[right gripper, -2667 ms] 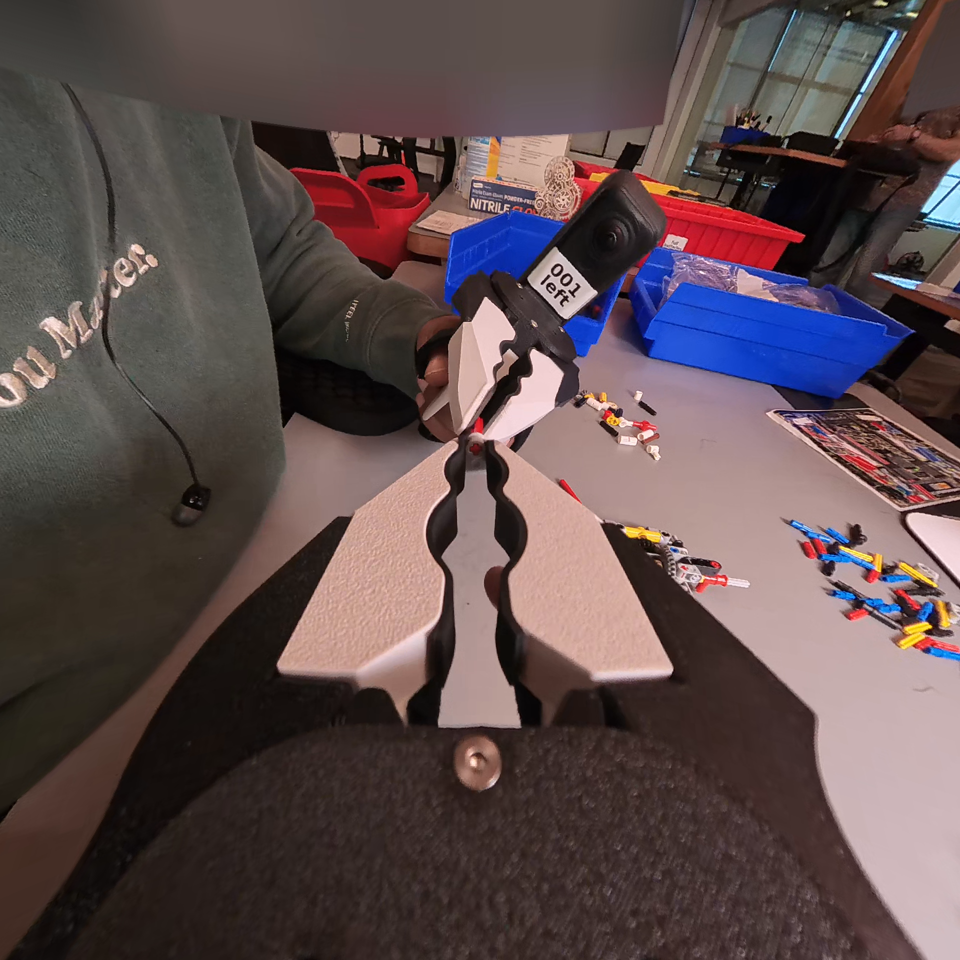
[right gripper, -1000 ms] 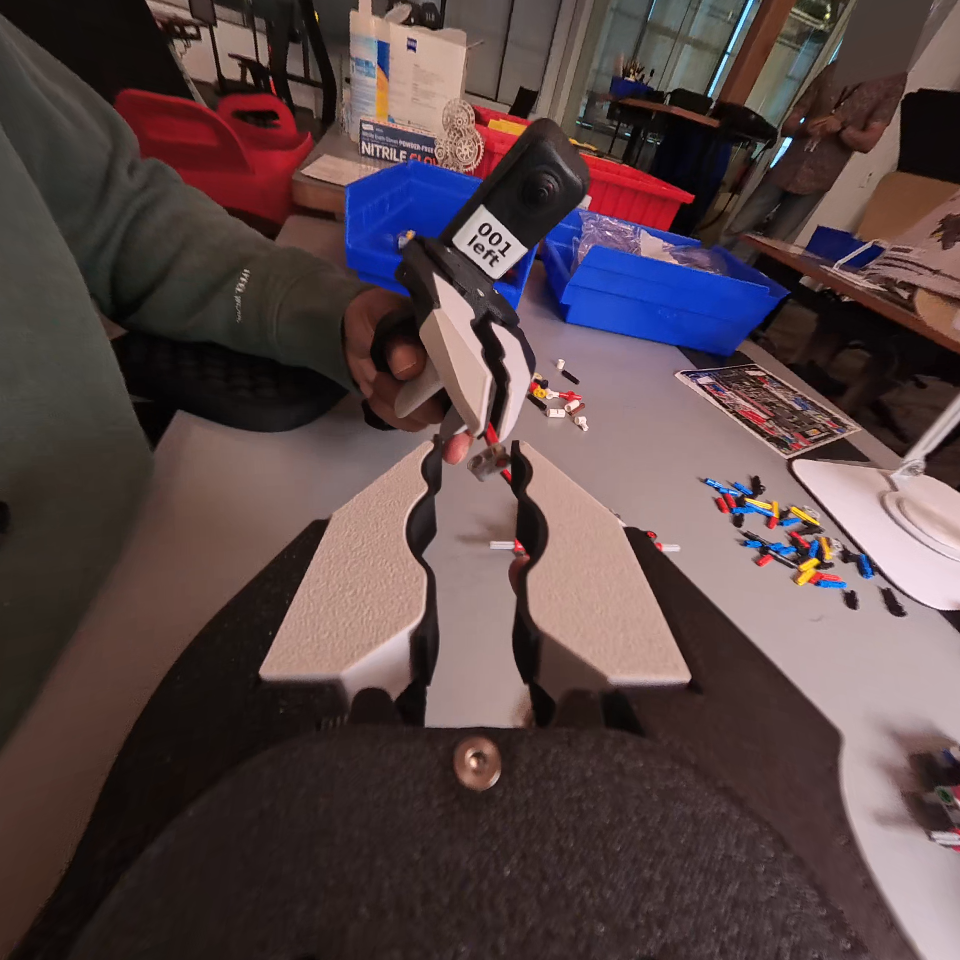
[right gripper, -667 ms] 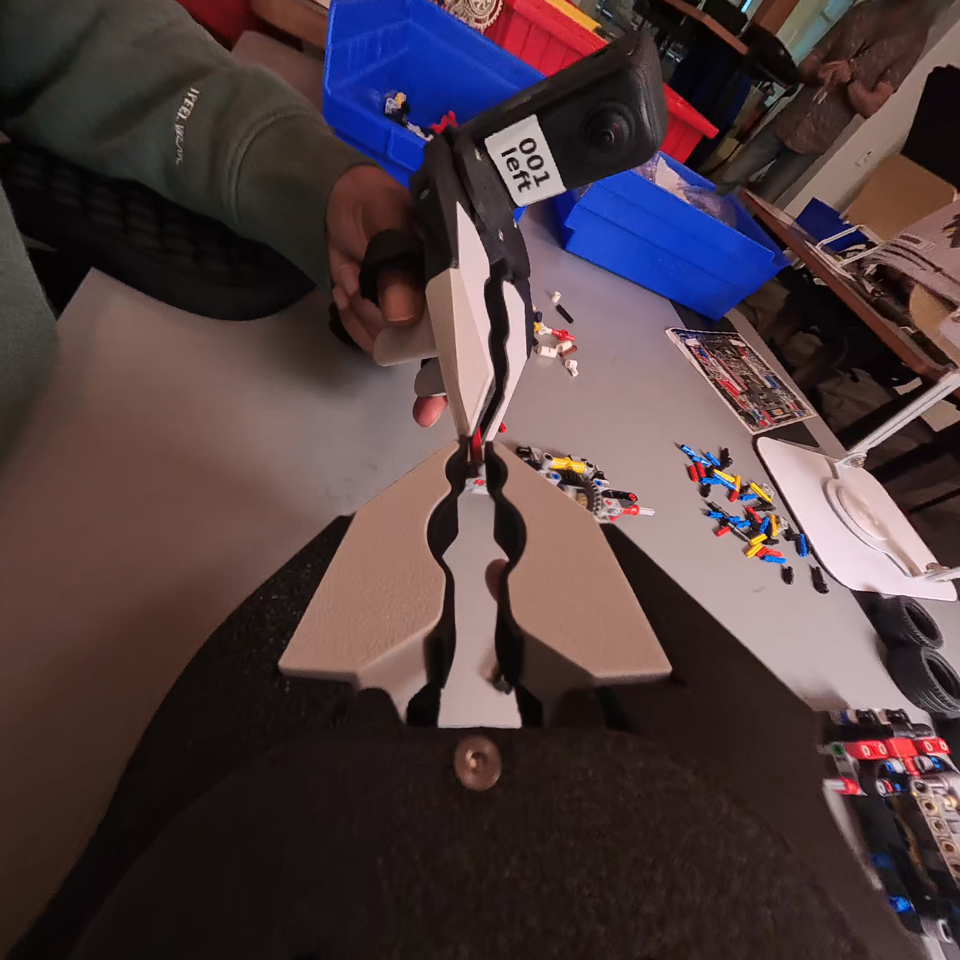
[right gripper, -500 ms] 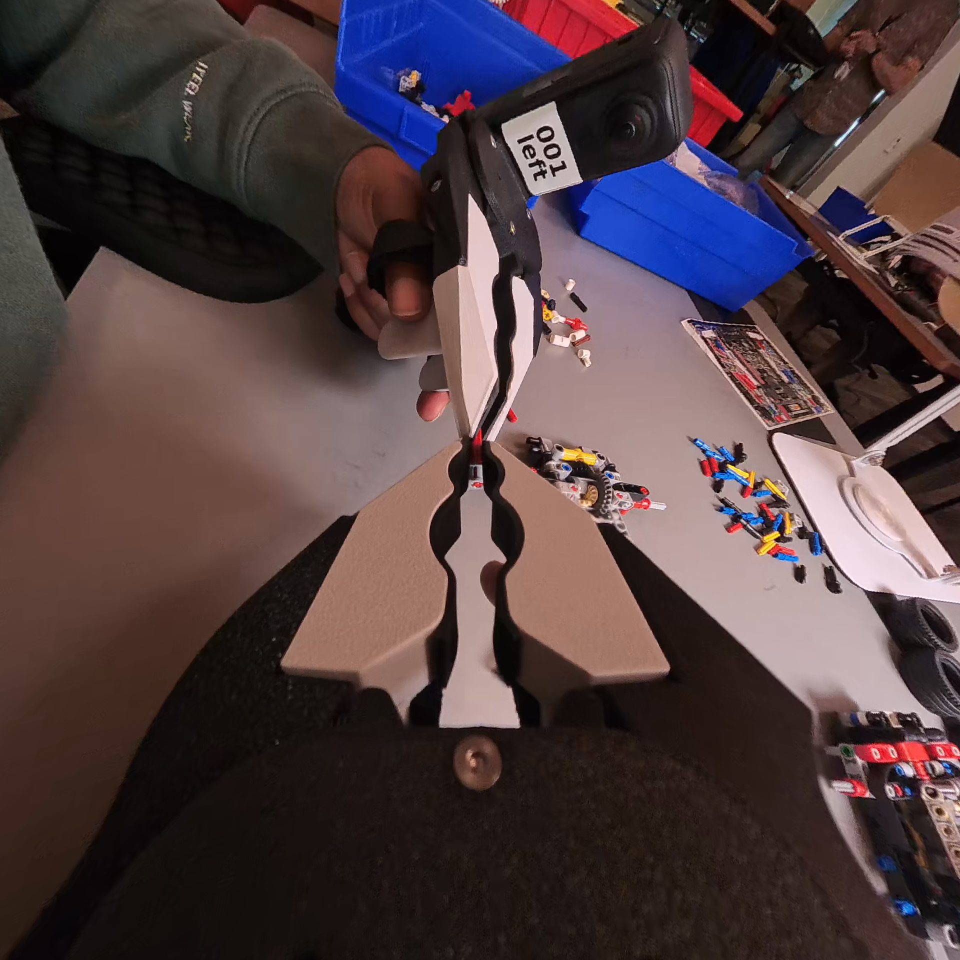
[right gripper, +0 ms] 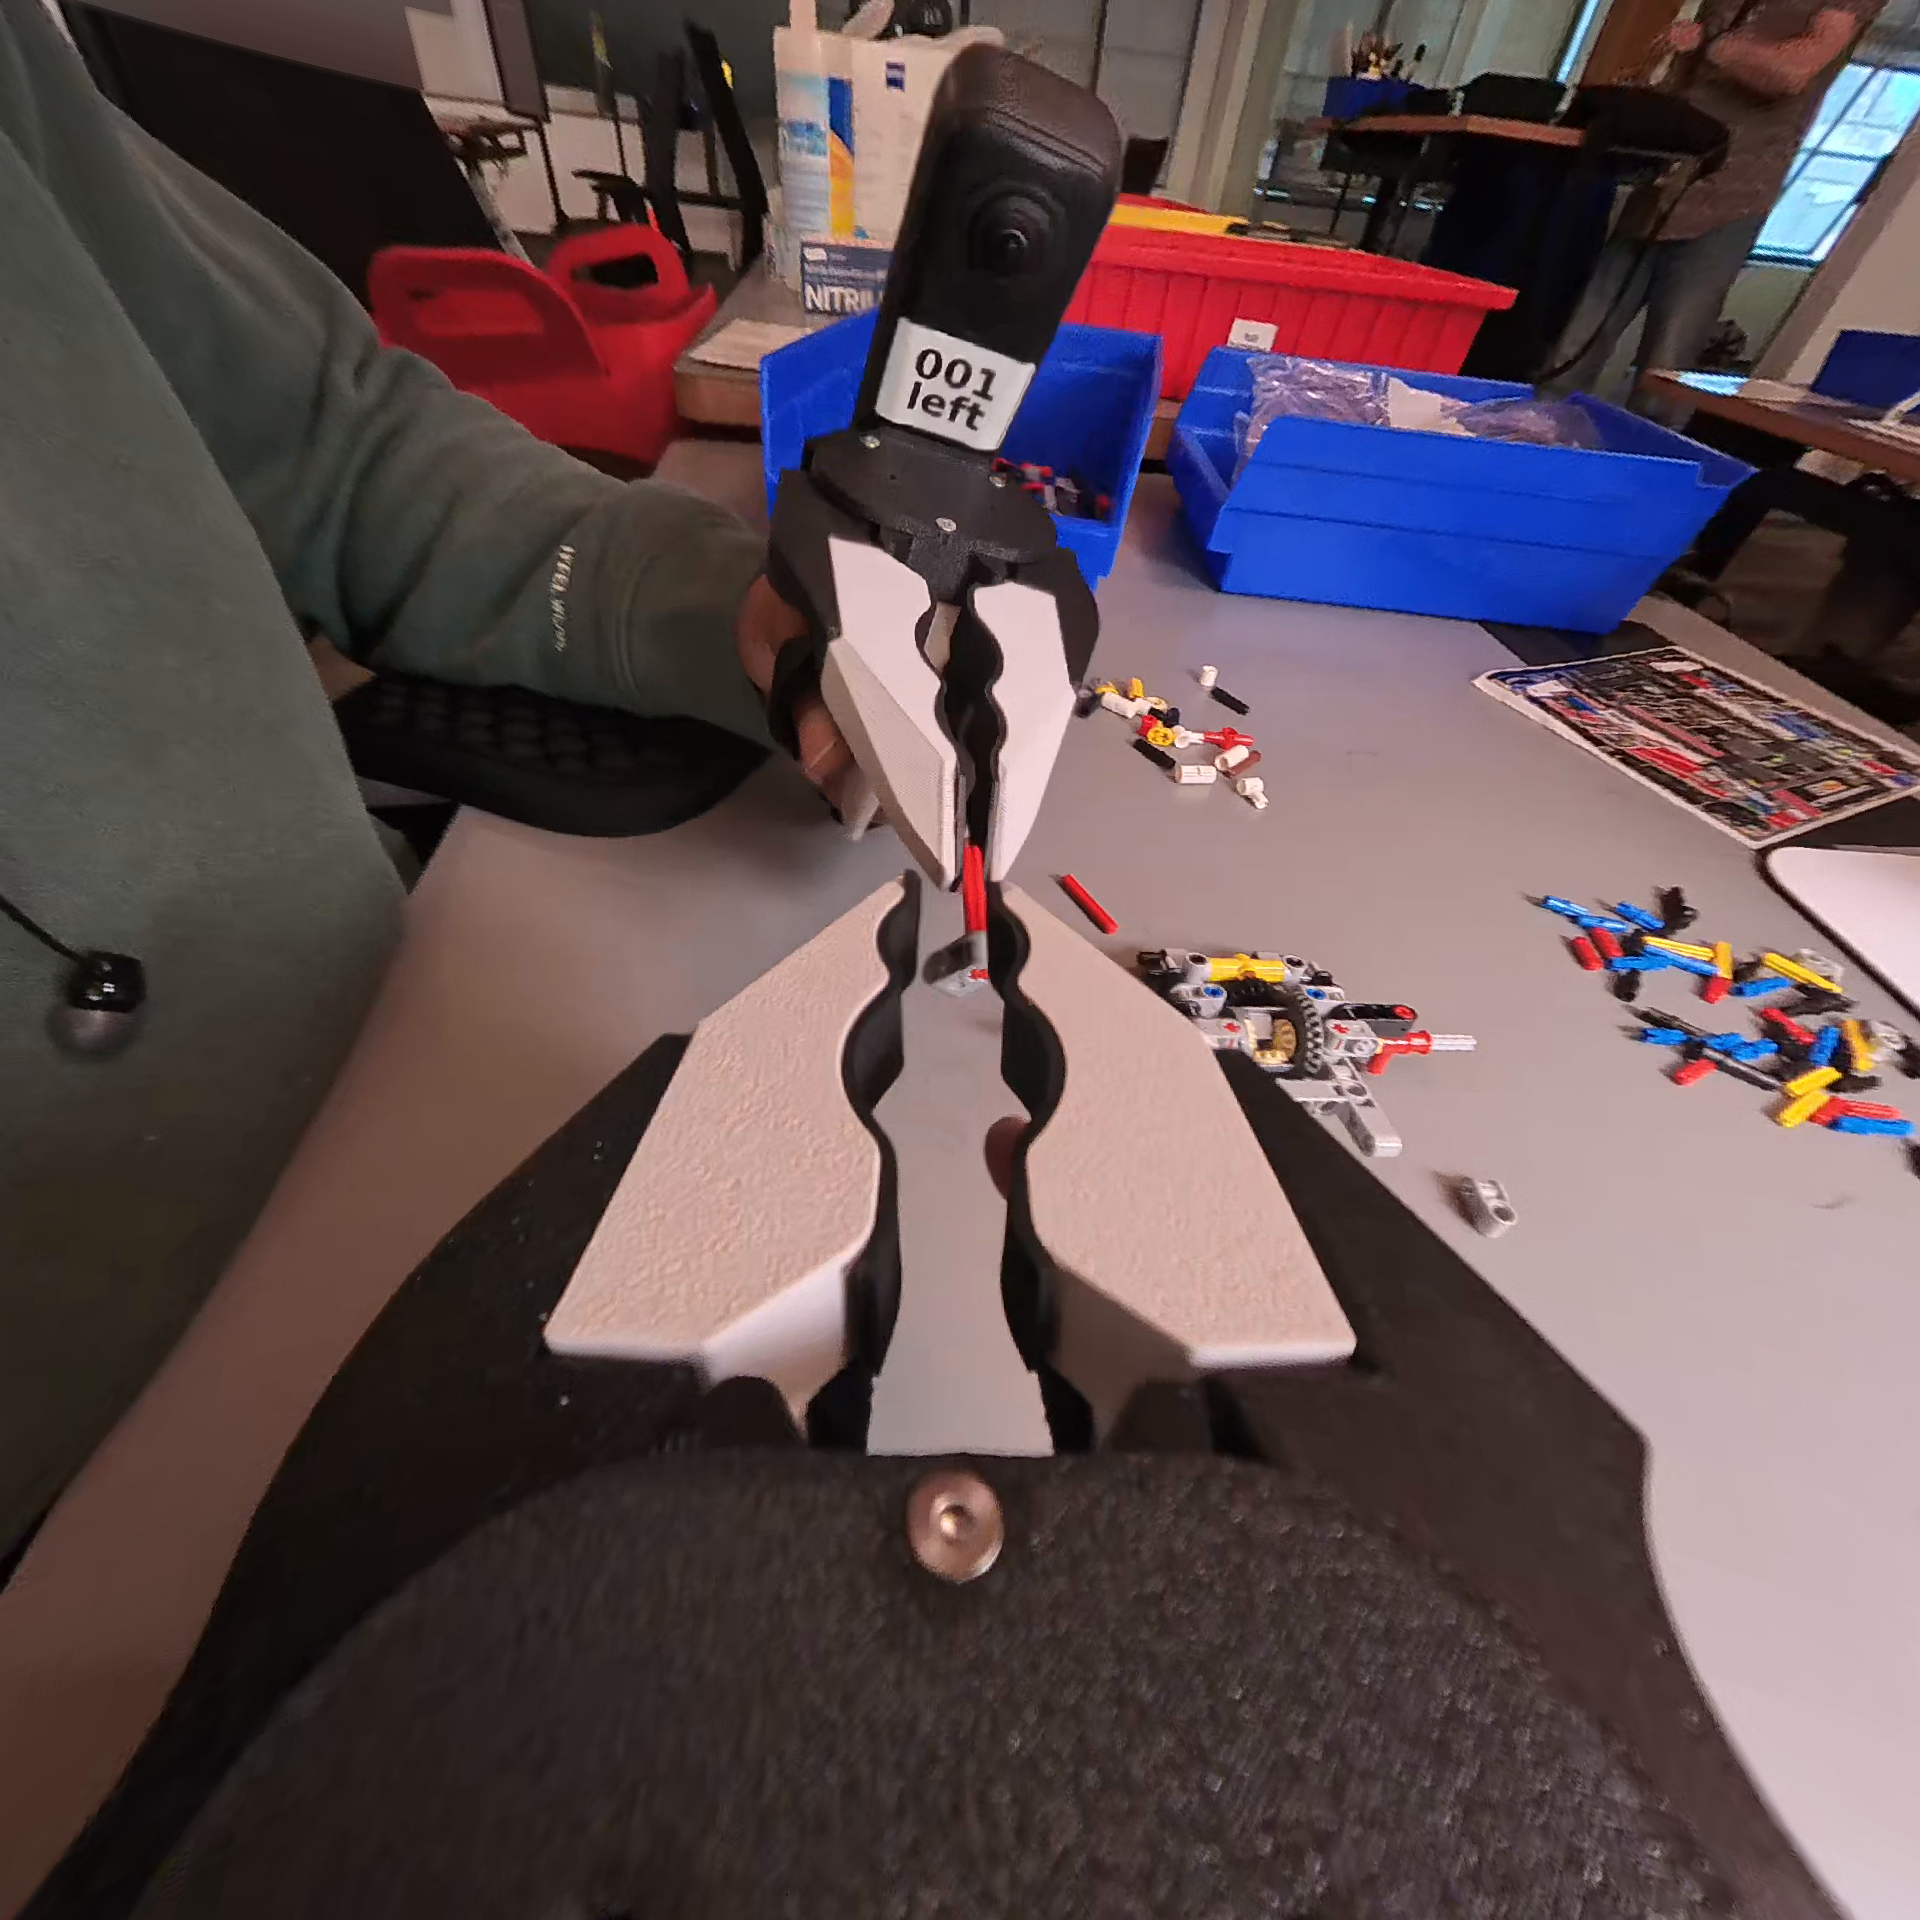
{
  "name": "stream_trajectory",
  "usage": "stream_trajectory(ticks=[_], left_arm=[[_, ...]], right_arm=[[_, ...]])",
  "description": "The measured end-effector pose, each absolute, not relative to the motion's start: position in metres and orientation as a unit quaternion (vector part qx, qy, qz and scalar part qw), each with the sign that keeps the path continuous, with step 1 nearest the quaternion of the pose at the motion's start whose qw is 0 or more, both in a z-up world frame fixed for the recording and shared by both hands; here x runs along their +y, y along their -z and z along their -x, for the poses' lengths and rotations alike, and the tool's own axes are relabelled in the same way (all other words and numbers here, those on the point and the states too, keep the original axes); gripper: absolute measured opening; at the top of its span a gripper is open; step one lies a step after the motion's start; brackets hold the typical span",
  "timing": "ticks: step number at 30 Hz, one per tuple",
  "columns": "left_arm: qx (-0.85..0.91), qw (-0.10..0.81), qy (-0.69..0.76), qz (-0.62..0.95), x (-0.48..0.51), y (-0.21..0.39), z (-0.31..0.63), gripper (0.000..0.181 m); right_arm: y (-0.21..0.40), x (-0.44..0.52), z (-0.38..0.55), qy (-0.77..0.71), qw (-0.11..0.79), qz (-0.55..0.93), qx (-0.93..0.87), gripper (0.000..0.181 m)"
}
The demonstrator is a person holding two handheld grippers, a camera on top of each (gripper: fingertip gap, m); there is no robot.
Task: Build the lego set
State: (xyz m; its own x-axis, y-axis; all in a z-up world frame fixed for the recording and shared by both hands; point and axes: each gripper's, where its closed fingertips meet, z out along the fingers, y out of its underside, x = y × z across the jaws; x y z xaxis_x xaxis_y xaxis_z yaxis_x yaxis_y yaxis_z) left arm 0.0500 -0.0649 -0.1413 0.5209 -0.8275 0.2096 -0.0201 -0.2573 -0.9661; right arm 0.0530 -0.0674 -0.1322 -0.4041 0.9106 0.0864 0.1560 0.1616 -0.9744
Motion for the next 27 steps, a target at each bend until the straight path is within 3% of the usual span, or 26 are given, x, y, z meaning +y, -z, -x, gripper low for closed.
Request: stream_trajectory(ticks=[3, 15, 17, 21, 27], left_arm=[[0.330, 0.551, 0.352, 0.681, -0.068, 0.138, -0.050, 0.002], [0.326, 0.624, 0.332, 0.628, -0.071, 0.112, -0.047, 0.002], [0.294, 0.649, 0.320, 0.625, -0.064, 0.103, -0.034, 0.019], [0.251, 0.620, 0.306, 0.678, -0.047, 0.118, -0.010, 0.025], [0.306, 0.510, 0.270, 0.757, -0.030, 0.163, -0.027, 0.035]], right_arm=[[0.131, -0.067, -0.053, -0.514, 0.365, 0.405, -0.662, 0.016], [0.108, -0.065, -0.057, -0.549, 0.379, 0.393, -0.633, 0.006], [0.082, -0.044, -0.067, -0.566, 0.415, 0.395, -0.593, 0.006], [0.060, 0.016, -0.096, -0.540, 0.492, 0.436, -0.526, 0.006], [0.106, 0.073, -0.118, -0.387, 0.526, 0.515, -0.556, 0.007]])
